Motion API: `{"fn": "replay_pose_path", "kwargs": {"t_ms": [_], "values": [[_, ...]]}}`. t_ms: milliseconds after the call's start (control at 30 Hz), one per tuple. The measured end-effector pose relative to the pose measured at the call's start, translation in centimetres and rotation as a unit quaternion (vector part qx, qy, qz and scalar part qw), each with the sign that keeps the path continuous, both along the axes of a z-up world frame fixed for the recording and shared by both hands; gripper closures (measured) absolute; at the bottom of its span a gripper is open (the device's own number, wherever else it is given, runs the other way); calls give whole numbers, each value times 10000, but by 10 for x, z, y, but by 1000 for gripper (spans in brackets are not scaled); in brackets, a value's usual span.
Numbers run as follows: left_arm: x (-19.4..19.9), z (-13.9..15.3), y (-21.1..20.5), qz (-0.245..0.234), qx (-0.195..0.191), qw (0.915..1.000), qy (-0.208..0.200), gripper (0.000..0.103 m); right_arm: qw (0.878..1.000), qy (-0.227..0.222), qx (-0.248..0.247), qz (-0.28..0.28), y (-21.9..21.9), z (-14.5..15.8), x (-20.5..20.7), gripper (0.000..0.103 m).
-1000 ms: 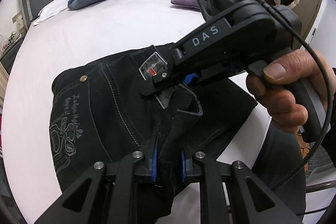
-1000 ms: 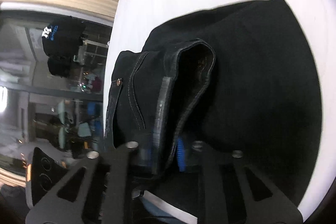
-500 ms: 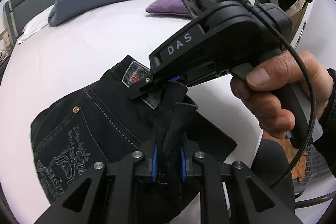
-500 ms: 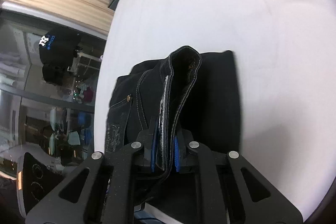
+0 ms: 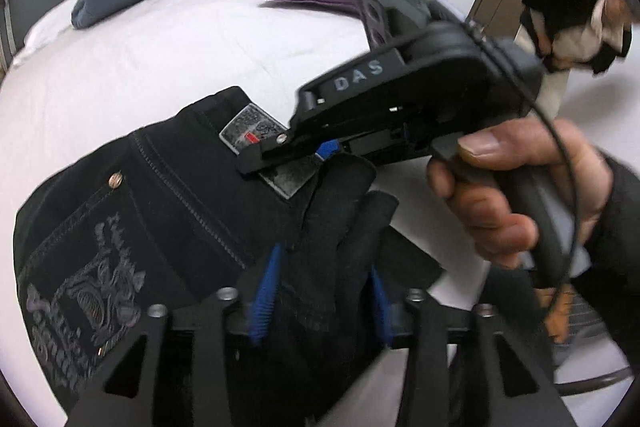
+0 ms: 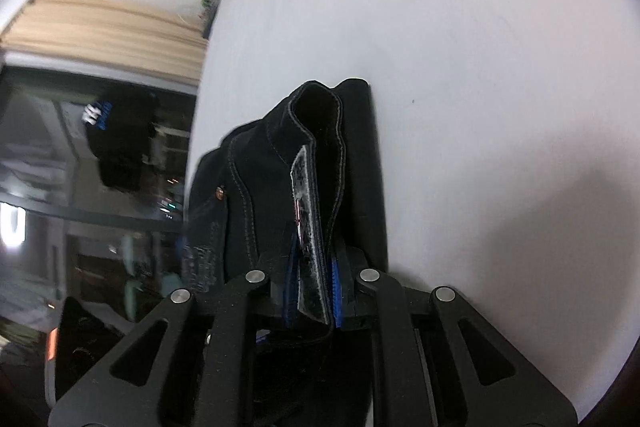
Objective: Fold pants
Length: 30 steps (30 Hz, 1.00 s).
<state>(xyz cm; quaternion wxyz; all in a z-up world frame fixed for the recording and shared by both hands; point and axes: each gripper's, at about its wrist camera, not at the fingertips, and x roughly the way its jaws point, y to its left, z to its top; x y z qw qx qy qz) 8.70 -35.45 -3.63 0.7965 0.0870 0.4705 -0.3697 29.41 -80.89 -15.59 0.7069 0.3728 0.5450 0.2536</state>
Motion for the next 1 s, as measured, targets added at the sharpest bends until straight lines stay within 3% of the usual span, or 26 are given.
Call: {"fn": "replay_pose_path", "kwargs": {"t_ms": [133,167,267,333,433,500,600,633,767,900,1000], "values": [[-11,25,38,133,-406,9991,-68,24,9990,10,-201,-400,-6,11,-18,82],[-12,29,47,202,-442,9988,-116,23,9981,-1,-350,-504,-8,16,-23,82],[-1,32,75,538,-519,9972,-7,23,9924,-220,-992,-694,-7,46,-37,79],[2,33,92,767,-549,9955,-7,23,9931,-539,-908,-508,9,69,-43,79],[17,29,110,1072,-578,9925,89,26,9870,-955,-1290,62,51,96,-49,79],[30,31,120,1281,-609,9899,67,28,9761,-837,-1927,565,82,87,-51,79],[60,25,131,1518,-536,9869,79,31,9626,-385,-2552,821,89,53,-57,80],[73,20,131,1566,-511,9862,167,31,9638,-549,-2507,725,88,50,-63,80],[102,-13,124,1631,-99,9859,345,38,9693,-524,-2355,483,85,49,-68,80],[82,-25,113,1396,304,9897,77,38,9595,-672,-2675,579,91,49,-73,81],[46,-24,107,1150,633,9911,-201,38,9596,-690,-2677,514,95,47,-67,82]]}}
